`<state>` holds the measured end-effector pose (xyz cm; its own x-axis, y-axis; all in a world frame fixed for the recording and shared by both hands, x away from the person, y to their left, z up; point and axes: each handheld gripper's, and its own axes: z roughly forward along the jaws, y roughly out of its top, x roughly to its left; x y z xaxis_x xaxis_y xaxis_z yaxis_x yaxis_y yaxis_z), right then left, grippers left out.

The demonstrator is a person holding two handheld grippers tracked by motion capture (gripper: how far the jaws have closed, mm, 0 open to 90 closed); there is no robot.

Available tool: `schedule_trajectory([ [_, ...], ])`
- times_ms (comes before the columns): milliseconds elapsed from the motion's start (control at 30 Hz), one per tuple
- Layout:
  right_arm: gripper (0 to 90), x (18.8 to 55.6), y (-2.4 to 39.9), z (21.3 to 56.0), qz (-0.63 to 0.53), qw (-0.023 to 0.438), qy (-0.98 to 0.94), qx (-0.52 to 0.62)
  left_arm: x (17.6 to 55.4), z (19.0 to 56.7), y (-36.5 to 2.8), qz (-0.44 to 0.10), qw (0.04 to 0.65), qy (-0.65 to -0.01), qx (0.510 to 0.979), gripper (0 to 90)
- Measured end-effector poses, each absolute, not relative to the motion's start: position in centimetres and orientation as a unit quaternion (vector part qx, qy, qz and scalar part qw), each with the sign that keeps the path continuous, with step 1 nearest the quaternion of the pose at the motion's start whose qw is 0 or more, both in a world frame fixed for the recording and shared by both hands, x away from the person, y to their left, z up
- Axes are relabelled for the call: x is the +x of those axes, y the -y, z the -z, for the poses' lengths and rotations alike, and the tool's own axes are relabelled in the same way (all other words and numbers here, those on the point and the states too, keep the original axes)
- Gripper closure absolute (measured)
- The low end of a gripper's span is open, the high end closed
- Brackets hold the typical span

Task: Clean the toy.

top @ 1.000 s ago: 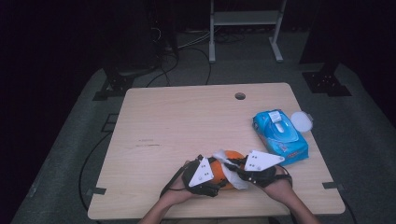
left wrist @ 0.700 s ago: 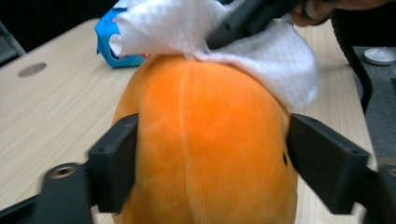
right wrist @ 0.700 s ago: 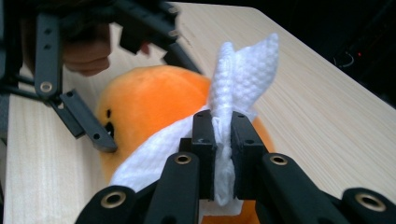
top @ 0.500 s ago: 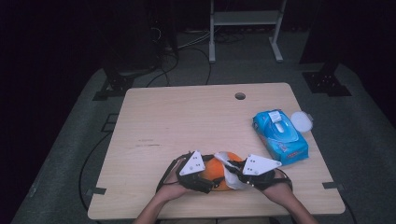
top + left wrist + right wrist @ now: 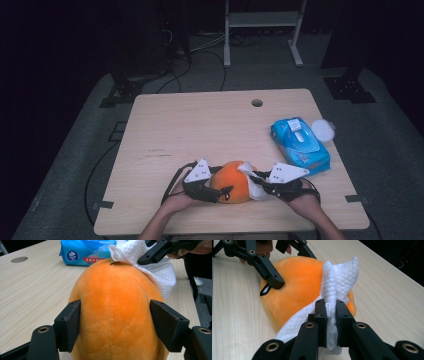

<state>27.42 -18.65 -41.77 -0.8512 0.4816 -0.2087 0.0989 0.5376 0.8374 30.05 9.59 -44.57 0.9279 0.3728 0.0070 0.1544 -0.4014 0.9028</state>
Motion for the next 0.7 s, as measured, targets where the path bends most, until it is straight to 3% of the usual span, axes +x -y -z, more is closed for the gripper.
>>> schedule_trajectory([
  [700, 80.7, 28.2, 20.0, 41.8, -0.453, 0.201, -0.845, 0.202, 30.1, 44.8, -9.8, -0.104, 0.528, -0.156, 0.828, 26.9],
])
